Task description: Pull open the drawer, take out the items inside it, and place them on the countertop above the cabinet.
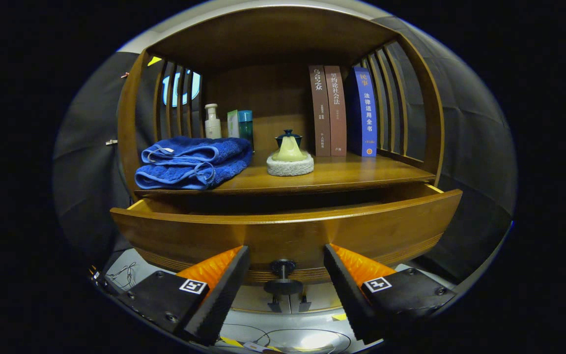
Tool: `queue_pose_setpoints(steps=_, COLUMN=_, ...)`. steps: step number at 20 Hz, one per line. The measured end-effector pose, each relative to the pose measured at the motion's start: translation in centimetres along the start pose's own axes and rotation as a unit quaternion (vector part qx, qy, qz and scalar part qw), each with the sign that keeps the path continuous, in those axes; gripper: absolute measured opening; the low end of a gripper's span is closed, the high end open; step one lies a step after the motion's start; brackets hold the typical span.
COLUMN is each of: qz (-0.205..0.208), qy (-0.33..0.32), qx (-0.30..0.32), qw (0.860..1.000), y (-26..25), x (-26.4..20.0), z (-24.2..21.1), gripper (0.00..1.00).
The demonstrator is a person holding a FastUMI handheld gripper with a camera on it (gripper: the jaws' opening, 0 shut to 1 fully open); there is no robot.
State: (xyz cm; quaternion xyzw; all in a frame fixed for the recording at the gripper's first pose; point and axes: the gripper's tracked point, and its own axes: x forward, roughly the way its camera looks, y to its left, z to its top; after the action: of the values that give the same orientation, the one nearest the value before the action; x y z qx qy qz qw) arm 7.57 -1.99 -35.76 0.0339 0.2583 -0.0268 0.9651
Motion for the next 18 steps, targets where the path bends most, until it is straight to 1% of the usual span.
queue_pose_setpoints(steps=9, qz=-0.002, qy=0.003, qx=0.006, qw=1.0, y=0.2, x=3.9, z=1.3, gripper=1.0)
queue_pose_setpoints(steps=18, qz=-0.002, qy=-0.003, qx=0.011, qw=1.0, y=0.2, x=4.0, z=1.3, gripper=1.0)
